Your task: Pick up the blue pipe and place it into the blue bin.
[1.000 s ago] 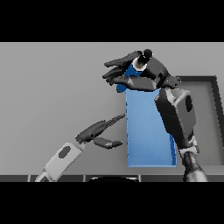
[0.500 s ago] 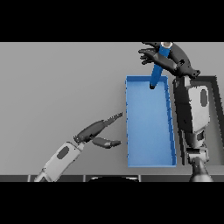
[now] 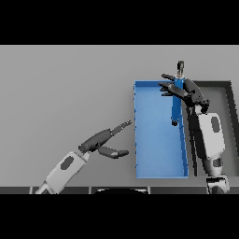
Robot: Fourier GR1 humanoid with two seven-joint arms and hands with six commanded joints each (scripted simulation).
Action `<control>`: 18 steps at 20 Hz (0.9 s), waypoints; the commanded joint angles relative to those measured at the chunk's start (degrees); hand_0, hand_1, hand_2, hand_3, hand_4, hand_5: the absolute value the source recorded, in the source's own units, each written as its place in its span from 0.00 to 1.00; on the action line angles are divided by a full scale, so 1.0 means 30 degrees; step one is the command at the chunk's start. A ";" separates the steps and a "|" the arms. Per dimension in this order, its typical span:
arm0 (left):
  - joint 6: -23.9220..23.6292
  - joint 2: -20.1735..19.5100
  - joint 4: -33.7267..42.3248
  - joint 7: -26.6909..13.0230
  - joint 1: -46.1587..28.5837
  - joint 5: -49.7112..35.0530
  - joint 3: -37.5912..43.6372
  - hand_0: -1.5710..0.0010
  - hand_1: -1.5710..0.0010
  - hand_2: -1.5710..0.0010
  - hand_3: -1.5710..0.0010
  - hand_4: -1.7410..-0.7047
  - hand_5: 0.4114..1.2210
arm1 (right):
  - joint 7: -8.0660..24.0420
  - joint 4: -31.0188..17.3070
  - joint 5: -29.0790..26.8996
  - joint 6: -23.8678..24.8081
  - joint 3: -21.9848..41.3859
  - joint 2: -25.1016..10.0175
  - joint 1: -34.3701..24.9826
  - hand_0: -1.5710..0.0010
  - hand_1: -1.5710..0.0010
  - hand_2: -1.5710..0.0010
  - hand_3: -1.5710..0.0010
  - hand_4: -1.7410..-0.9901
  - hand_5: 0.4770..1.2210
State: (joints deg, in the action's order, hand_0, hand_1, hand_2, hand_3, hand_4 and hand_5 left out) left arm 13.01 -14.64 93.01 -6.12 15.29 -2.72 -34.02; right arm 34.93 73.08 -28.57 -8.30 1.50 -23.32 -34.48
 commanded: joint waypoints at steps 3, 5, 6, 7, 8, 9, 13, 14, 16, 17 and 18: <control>-0.0140 0.0100 0.0116 -0.0081 -0.0114 0.0169 -0.0163 1.00 1.00 1.00 1.00 0.88 0.08 | 0.0004 0.0067 -0.0208 0.0750 0.1993 -0.0776 0.1163 0.00 0.00 0.00 0.46 0.15 1.00; -0.0210 0.0027 0.0308 0.0001 -0.0284 0.0319 -0.0272 1.00 1.00 1.00 1.00 0.88 0.08 | 0.0004 -0.0227 -0.0939 0.1586 0.3702 -0.1867 0.1451 0.00 0.00 0.00 0.45 0.16 0.96; -0.0284 0.0227 0.0000 -0.0218 -0.0082 0.0348 -0.0237 1.00 1.00 1.00 1.00 0.88 0.08 | 0.0004 -0.0708 -0.1903 0.2408 0.5032 -0.2436 0.1381 0.00 0.00 0.00 0.36 0.21 0.97; -0.0270 0.0154 -0.0037 0.0058 -0.0254 0.0408 -0.0264 1.00 1.00 1.00 1.00 0.88 0.08 | 0.0004 -0.1215 -0.3407 0.3304 0.6422 -0.3060 0.1204 0.07 0.12 0.15 0.49 0.28 0.96; -0.0236 0.0078 0.0190 0.0016 -0.0277 0.0330 -0.0254 1.00 1.00 1.00 1.00 0.88 0.08 | 0.0005 -0.1609 -0.4977 0.3794 0.7594 -0.3736 0.0913 0.25 0.30 0.32 0.59 0.35 0.94; -0.0175 0.0001 0.0364 0.0095 -0.0263 0.0232 -0.0227 1.00 1.00 1.00 1.00 0.88 0.08 | 0.0005 -0.1709 -0.6352 0.4157 0.8660 -0.4302 0.0704 0.40 0.44 0.46 0.67 0.45 0.92; -0.0367 0.0249 0.0309 -0.0192 -0.0093 0.0231 -0.0188 1.00 1.00 1.00 1.00 0.88 0.08 | 0.0002 -0.0993 -0.8034 0.3648 1.1576 -0.5931 -0.0488 0.76 0.77 0.78 0.87 0.67 0.82; -0.0366 0.0200 0.0273 -0.0224 -0.0151 0.0190 -0.0162 1.00 1.00 1.00 1.00 0.88 0.08 | -0.0026 -0.0639 -0.7308 0.2969 1.2062 -0.6393 -0.0623 0.80 0.82 0.82 0.89 0.70 0.76; -0.0303 0.0101 0.0215 -0.0148 -0.0230 0.0248 -0.0189 1.00 1.00 1.00 1.00 0.88 0.08 | -0.0143 -0.0514 -0.6518 0.2831 1.2500 -0.6534 -0.0804 0.87 0.88 0.89 0.93 0.72 0.66; -0.0250 0.0051 0.0142 0.0058 -0.0337 0.0334 -0.0264 1.00 1.00 1.00 1.00 0.88 0.08 | 0.0000 -0.0411 -0.6224 0.2794 1.2670 -0.6641 -0.0932 0.90 0.91 0.91 0.94 0.73 0.61; -0.0331 0.0064 0.0257 0.0258 -0.0439 0.0406 -0.0304 1.00 1.00 1.00 1.00 0.88 0.08 | 0.0004 -0.0344 -0.6092 0.2542 1.2831 -0.6743 -0.0972 0.90 0.92 0.93 0.96 0.73 0.58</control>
State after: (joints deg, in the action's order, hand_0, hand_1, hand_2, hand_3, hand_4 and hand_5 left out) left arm 12.02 -14.45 93.78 -5.25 13.96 -1.51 -34.94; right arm 34.95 72.05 -46.85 -0.69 40.00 -43.56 -37.39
